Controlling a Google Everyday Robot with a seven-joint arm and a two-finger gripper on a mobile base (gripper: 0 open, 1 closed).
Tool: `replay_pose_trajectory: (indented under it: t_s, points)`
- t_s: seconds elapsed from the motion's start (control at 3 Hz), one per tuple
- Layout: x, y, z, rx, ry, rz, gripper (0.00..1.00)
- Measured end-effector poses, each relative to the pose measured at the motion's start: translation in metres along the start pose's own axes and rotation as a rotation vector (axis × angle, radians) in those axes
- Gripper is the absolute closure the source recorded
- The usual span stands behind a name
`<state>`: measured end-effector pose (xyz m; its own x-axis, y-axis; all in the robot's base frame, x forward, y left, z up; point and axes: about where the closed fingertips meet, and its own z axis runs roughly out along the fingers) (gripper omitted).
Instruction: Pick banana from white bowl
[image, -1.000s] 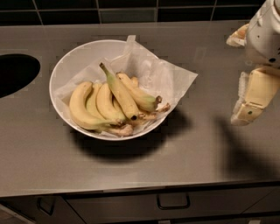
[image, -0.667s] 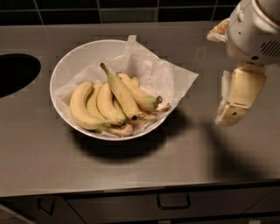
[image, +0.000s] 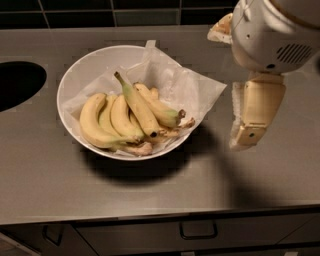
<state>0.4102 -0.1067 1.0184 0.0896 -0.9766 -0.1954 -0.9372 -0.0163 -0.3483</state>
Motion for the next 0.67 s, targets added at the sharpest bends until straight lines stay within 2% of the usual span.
replay_pose_trajectory:
  t_s: [0.33,0.67]
  points:
    - [-0.024,-0.002,0.012,-0.044,-0.054,0.057,0.00]
    - [-0.066,-0.013,0.026,-0.080,-0.147,0.171,0.00]
